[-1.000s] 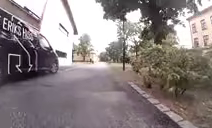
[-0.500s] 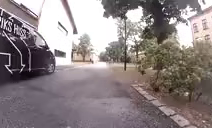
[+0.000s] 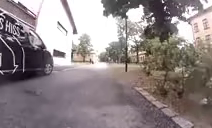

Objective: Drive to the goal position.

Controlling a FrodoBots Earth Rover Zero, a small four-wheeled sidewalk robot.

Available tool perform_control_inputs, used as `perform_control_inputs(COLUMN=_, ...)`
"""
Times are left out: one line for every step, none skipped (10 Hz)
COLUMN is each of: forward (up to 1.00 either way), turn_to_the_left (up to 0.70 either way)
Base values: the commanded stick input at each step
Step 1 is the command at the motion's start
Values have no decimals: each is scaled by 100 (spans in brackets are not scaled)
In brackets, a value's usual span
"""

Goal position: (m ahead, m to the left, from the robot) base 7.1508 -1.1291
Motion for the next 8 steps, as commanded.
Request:
perform_control_inputs(forward=70, turn_to_the_left=0)
perform_control_inputs(forward=70, turn_to_the_left=0)
perform_control_inputs(forward=70, turn_to_the_left=0)
perform_control_inputs(forward=70, turn_to_the_left=-6)
perform_control_inputs(forward=70, turn_to_the_left=-23)
perform_control_inputs(forward=70, turn_to_the_left=-18)
perform_control_inputs(forward=70, turn_to_the_left=-2)
perform_control_inputs(forward=70, turn_to_the_left=0)
